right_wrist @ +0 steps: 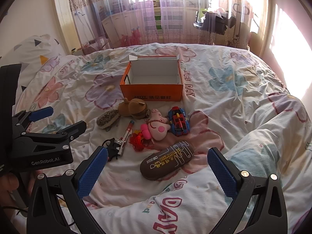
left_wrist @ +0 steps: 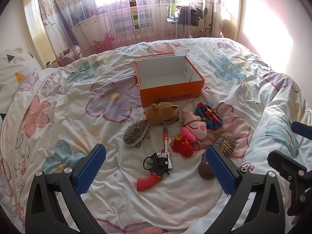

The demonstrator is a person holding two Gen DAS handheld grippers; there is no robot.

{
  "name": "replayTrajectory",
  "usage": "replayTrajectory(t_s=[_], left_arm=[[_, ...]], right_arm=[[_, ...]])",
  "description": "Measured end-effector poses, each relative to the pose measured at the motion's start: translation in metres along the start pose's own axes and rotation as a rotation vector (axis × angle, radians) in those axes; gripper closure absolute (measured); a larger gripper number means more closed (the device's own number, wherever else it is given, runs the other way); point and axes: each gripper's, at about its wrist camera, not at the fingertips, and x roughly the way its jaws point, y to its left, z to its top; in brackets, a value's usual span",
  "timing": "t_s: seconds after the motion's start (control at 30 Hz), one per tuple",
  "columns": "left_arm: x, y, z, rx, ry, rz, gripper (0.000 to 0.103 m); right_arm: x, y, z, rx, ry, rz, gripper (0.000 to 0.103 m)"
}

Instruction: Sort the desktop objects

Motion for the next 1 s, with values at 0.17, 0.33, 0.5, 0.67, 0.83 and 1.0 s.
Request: replayTrajectory(t_s=[0.17, 0.33, 0.5, 0.67, 0.83, 1.0], left_arm=[[0.004, 0.005, 0.001, -0.012, 0.008, -0.019, 0.000], [0.001, 0.002, -0.003, -0.007, -0.002, -0.009, 0.000], [0.003, 0.000, -0.002, -0.009, 0.008, -0.005, 0.000], [0.004, -0.001, -0.004, -0.006, 0.010, -0.006, 0.000], [0.005, -0.002, -0.007, -0.002, 0.014, -0.011, 0.000], [0.006, -0.003, -0.008, 0.002, 0.017, -0.016, 0.000]], right_arm=[[0.001, 0.001, 0.001, 0.002, -0.002, -0.004, 0.000], [0.004, 0.002, -0.004, 0.002, -0.002, -0.005, 0.000], [0.004, -0.003, 0.003, 0.006, 0.013, -0.002, 0.000], [0.003, -0.004, 0.004, 0.004, 0.015, -0.003, 0.000], [0.003, -0.005, 0.004, 0.005, 0.017, -0.005, 0.000], [0.005, -0.005, 0.002, 0.007, 0.017, -0.007, 0.000]])
